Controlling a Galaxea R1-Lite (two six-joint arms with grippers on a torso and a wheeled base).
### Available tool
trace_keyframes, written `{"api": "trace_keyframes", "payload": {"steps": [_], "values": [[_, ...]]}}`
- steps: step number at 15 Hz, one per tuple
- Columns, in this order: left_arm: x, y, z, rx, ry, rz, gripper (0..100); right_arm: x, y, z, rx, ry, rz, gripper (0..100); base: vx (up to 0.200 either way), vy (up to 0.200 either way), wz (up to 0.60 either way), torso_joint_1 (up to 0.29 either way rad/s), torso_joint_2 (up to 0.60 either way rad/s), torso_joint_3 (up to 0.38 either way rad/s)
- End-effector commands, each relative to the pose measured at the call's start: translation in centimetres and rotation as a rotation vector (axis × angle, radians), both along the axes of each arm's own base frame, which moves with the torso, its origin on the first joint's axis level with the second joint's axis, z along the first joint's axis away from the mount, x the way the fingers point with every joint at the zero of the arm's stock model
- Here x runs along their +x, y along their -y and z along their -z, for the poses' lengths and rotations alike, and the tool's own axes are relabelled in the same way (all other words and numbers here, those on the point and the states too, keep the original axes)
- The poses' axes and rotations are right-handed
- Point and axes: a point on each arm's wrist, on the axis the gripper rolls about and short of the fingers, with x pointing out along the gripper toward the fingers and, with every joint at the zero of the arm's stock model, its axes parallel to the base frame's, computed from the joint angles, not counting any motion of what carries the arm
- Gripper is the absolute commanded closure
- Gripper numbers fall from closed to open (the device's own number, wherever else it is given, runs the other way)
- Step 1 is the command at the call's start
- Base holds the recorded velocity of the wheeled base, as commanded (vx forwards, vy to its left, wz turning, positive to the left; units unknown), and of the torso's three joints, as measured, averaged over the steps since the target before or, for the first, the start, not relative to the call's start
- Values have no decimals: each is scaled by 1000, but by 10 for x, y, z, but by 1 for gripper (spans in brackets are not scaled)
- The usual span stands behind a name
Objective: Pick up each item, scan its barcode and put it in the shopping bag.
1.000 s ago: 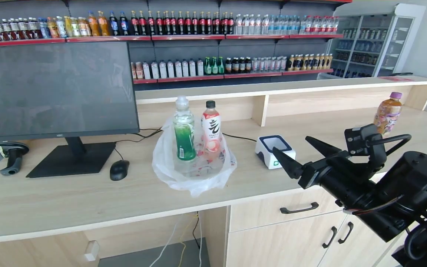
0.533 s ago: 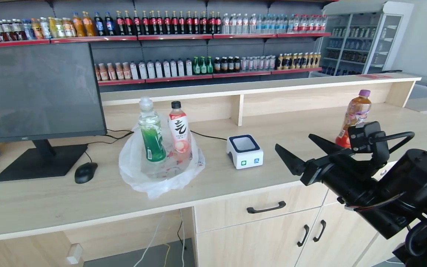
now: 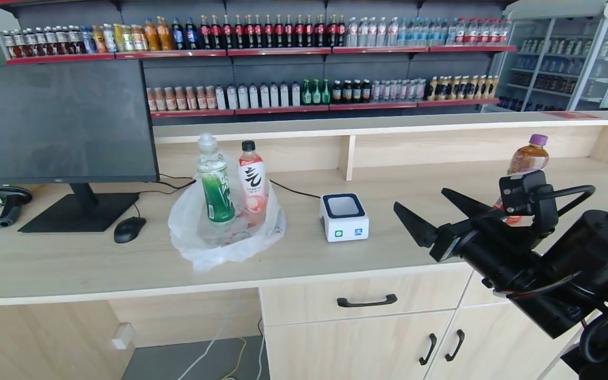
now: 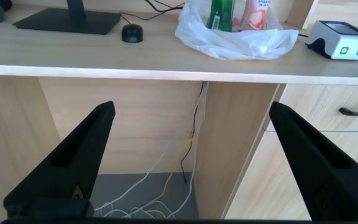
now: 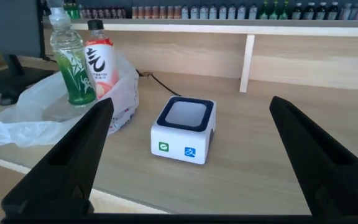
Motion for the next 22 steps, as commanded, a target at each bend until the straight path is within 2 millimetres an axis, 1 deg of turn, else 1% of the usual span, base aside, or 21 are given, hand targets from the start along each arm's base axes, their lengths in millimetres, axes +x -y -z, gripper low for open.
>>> {"api": "trace_keyframes", "payload": {"steps": [1,6,9,13,14,15,19,22], "values": [[0,0,0,1,0,-2,0,4,-2,1,-1,-1,-1,0,0,-200,0,2,-2,2],[0,0,1,1,-4,0,0,0,0,6,-10,-22,-1,0,0,-200,0,2,3,3],[0,0,1,1,-4,2,0,1,-1,5,-7,-17,-1,0,0,-200,0,1,4,2],[0,0,1,1,-2,-2,0,4,-3,7,-7,-21,-3,0,0,-200,600,1,0,2],[0,0,0,-1,0,0,0,10,-4,2,16,-5,-1,0,0,-200,600,-2,2,2],[0,0,1,-1,-4,0,0,11,-5,3,16,-8,-3,0,0,-200,600,2,2,-7],[0,0,1,1,-2,0,0,6,-7,12,-2,-44,-14,0,0,-200,0,1,-1,4],[0,0,0,-1,-2,-2,0,6,-6,15,-9,-52,-9,0,0,-200,0,1,1,5]]}}
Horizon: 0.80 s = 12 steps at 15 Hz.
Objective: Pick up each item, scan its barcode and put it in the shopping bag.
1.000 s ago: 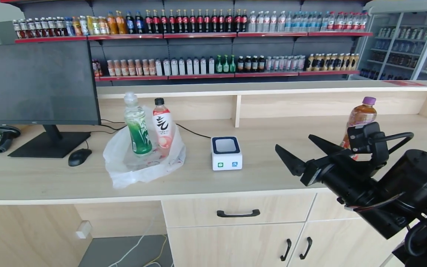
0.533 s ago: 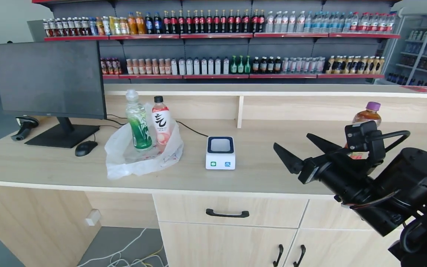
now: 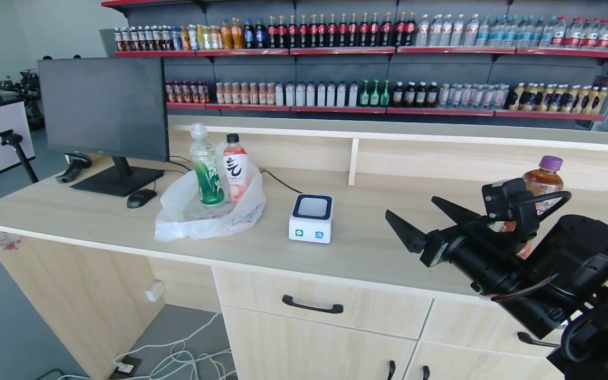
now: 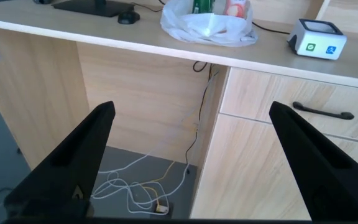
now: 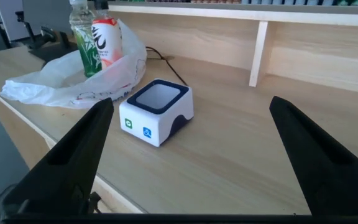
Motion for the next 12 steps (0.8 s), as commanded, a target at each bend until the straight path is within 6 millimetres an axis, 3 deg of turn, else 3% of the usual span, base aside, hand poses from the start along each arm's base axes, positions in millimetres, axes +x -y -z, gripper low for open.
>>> {"api": "trace_keyframes", "payload": {"steps": [1,11,12], "values": [[0,0,0,0,0,0,0,-1,0,3,-7,-12,-1,0,0,-200,0,12,2,2],[0,0,1,0,-2,1,0,-30,16,2,-21,-36,4,0,0,-200,0,2,2,3],[0,0,1,0,-2,1,0,-30,19,3,-24,-41,15,0,0,0,0,0,0,0]]}}
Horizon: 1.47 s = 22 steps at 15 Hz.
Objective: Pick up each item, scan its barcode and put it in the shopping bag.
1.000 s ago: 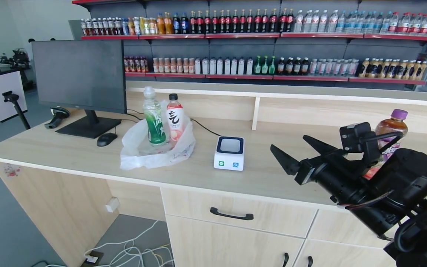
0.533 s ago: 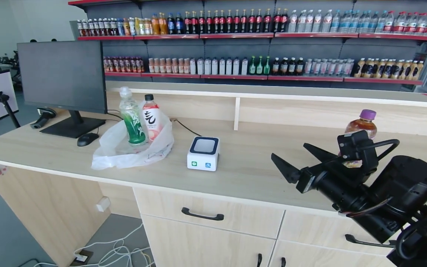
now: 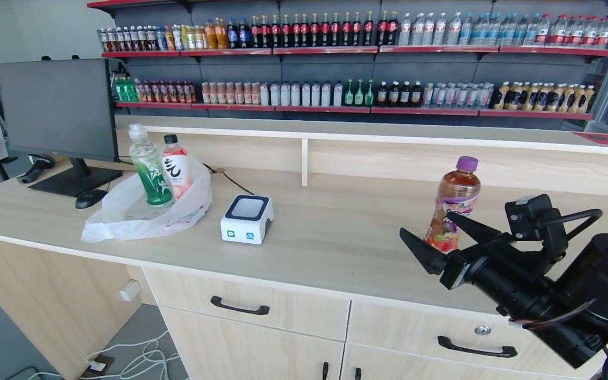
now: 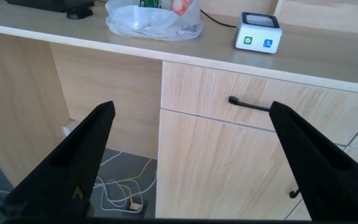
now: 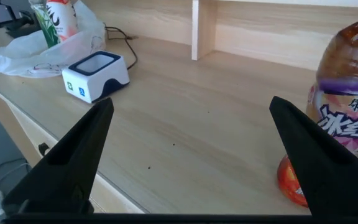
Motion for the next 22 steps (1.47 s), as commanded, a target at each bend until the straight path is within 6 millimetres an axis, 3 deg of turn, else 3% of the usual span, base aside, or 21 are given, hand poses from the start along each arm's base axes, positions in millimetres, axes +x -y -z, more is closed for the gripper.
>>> {"api": "trace_keyframes", "payload": {"steps": [1,8,15,17,22], "values": [[0,0,0,0,1,0,0,-2,4,-1,2,4,10,0,0,0,0,0,0,0],[0,0,0,0,1,0,0,-2,12,3,-10,-17,41,0,0,0,-514,6,4,4],[0,0,0,0,1,0,0,6,2,5,-51,1,18,0,29,29,0,0,1,1],[0,0,0,1,1,0,0,3,0,11,-62,-21,8,0,200,100,0,2,2,2],[0,0,0,0,1,0,0,-7,7,23,-93,-84,13,0,0,0,0,0,0,0]]}}
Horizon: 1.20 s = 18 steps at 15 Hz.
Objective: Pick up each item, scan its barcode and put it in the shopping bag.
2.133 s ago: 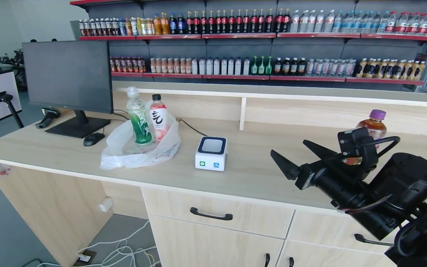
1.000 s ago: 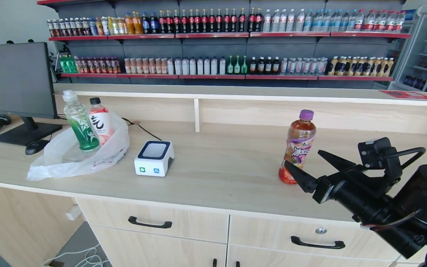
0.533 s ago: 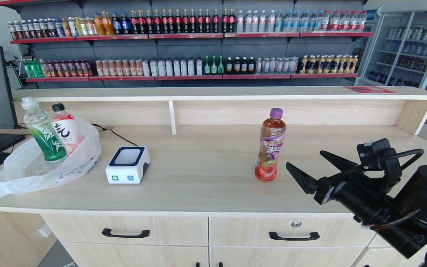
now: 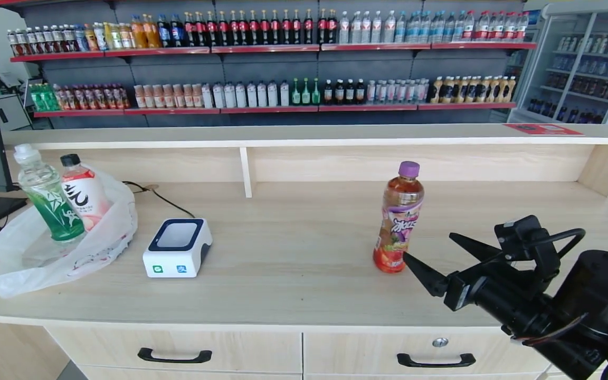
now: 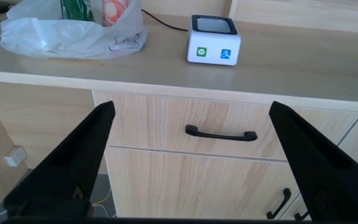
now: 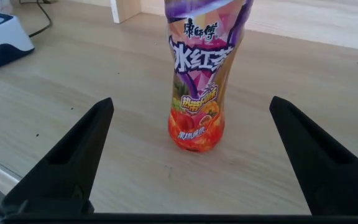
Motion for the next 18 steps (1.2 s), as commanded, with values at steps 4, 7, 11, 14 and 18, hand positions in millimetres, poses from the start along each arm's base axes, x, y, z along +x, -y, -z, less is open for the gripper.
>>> {"api": "trace_keyframes", "payload": {"steps": [4,7,11,14,18], "values": [[0,0,0,-2,-1,1,0,11,5,10,-14,-34,39,0,0,0,0,0,0,0],[0,0,0,-2,-1,1,0,28,1,15,-18,-34,51,0,0,0,0,0,0,0],[0,0,0,-4,1,0,0,33,2,17,-19,-35,60,0,0,0,0,0,0,0],[0,0,0,-7,1,-2,0,46,-3,11,2,8,64,0,0,0,0,0,0,0],[0,0,0,-7,1,0,0,50,-11,15,-2,1,45,0,0,0,0,0,0,0]]}}
